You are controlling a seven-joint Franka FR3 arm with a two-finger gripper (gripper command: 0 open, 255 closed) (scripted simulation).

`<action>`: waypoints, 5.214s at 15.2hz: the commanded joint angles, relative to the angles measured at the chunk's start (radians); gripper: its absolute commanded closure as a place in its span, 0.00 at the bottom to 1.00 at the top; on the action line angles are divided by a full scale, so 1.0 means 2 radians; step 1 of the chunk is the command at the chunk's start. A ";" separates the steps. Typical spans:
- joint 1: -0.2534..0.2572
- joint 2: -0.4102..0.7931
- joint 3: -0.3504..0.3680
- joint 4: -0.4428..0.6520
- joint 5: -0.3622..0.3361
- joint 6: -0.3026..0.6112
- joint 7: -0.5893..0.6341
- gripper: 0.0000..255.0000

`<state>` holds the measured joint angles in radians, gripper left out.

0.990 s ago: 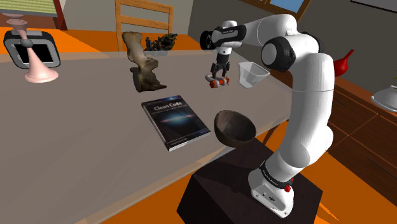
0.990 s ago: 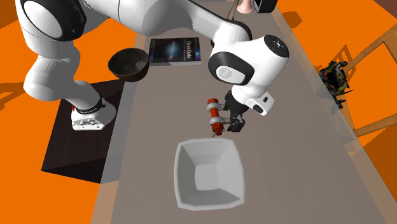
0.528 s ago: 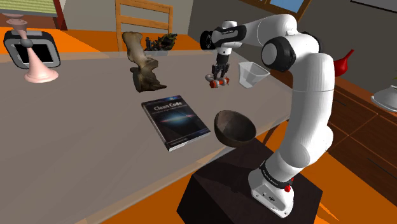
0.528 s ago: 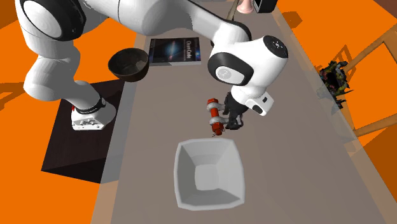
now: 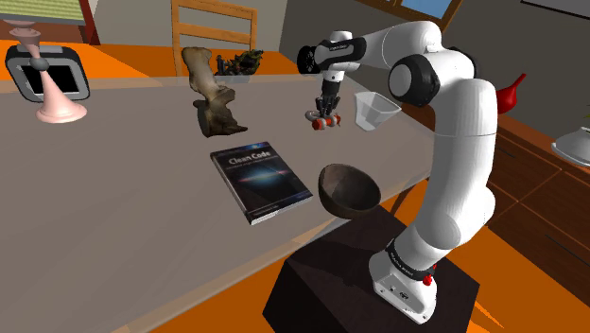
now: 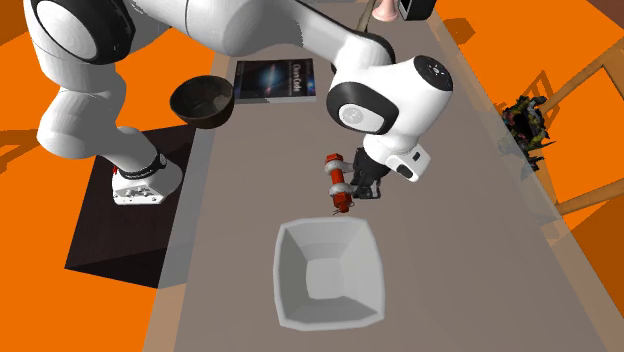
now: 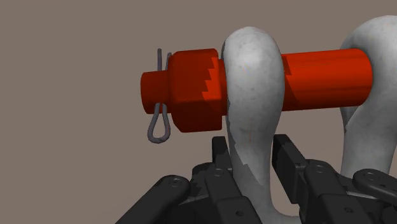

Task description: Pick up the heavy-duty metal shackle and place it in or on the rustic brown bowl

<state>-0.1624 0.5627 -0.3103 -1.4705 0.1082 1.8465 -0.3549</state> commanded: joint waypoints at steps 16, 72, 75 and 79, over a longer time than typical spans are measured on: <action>-0.002 -0.022 -0.005 0.068 -0.007 -0.089 0.002 1.00; 0.145 -0.722 0.181 -0.516 -0.014 -0.196 0.319 1.00; 0.145 -0.726 0.181 -0.538 -0.013 -0.178 0.319 1.00; 0.146 -0.730 0.183 -0.567 -0.012 -0.153 0.317 1.00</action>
<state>0.1285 -0.8937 0.0540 -2.5878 0.0834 1.5262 0.2800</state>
